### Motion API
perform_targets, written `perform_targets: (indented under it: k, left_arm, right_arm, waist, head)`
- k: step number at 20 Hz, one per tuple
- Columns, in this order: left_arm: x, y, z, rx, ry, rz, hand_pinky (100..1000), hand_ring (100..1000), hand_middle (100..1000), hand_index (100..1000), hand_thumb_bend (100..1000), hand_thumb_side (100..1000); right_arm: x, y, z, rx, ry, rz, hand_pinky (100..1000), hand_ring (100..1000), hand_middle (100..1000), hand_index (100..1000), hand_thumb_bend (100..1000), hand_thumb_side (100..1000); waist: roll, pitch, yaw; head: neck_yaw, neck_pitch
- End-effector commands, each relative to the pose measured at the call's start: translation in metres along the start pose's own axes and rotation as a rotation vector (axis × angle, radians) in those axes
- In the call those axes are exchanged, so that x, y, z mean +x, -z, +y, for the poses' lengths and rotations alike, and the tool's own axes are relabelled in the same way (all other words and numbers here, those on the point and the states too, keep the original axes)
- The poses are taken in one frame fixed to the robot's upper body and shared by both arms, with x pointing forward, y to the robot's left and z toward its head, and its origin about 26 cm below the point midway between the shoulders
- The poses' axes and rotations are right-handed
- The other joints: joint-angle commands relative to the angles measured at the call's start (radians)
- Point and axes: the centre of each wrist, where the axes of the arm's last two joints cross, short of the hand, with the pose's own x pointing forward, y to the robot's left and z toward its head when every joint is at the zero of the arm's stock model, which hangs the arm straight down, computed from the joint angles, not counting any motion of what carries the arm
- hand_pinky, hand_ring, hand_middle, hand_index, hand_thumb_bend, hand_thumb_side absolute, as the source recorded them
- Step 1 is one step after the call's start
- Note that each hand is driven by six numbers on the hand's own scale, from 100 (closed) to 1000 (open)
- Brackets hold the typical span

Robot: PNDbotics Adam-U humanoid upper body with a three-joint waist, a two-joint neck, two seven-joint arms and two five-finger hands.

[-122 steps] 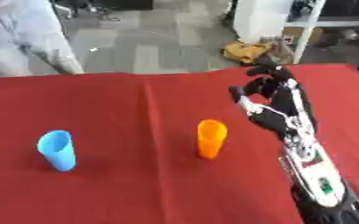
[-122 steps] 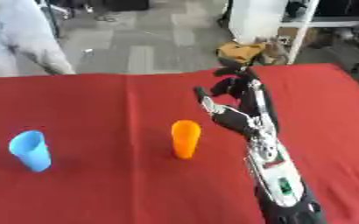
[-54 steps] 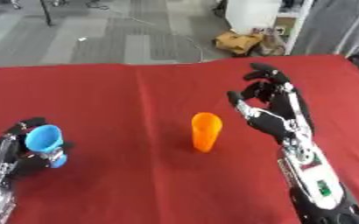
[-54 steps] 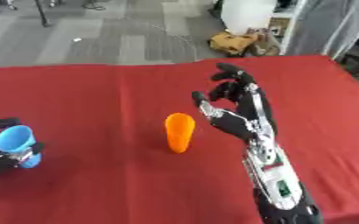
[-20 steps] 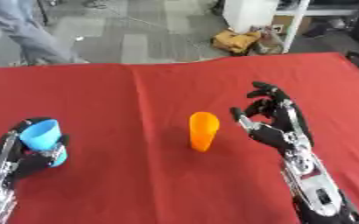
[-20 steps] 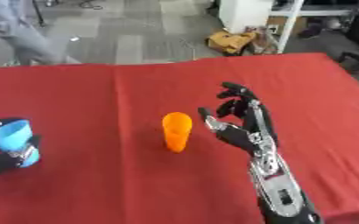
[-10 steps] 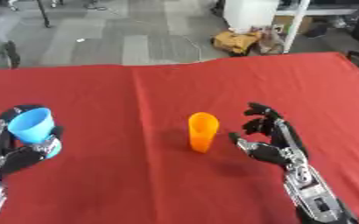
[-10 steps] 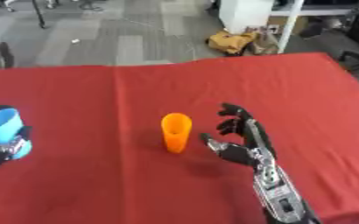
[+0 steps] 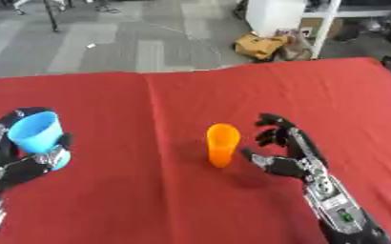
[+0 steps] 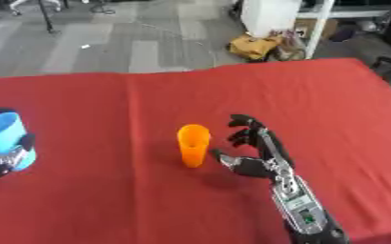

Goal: Pour the contents of one cup into another cup.

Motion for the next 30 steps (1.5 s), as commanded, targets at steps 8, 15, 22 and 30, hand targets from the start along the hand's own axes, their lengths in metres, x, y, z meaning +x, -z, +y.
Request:
perform_targets:
  k: [8,15,22,30]
  left_arm:
    - [0.023,0.007,-0.007,-0.053,-0.03,-0.068,322,453,496,691,304,100]
    - [0.028,0.008,-0.015,-0.088,-0.047,-0.08,323,453,496,692,306,100]
    - [0.029,0.009,-0.018,-0.102,-0.051,-0.081,324,454,496,692,299,100]
    - [0.031,0.01,-0.021,-0.113,-0.057,-0.089,325,454,496,691,296,100]
  right_arm:
    - [0.001,0.015,-0.007,0.096,-0.046,-0.012,593,608,718,859,545,100]
    - [0.001,0.023,-0.006,0.121,-0.054,-0.015,590,596,721,860,569,100]
    - [0.002,0.031,-0.002,0.14,-0.06,-0.021,587,596,724,862,582,100]
    - [0.001,0.037,0.005,0.187,-0.064,-0.02,588,596,723,865,551,100]
  waist:
    - [0.011,-0.021,0.016]
    - [0.012,-0.021,0.027]
    - [0.013,-0.021,0.034]
    - [0.011,-0.022,0.04]
  head:
    - [-0.007,0.011]
    - [-0.015,0.013]
    - [-0.021,0.012]
    - [-0.026,0.012]
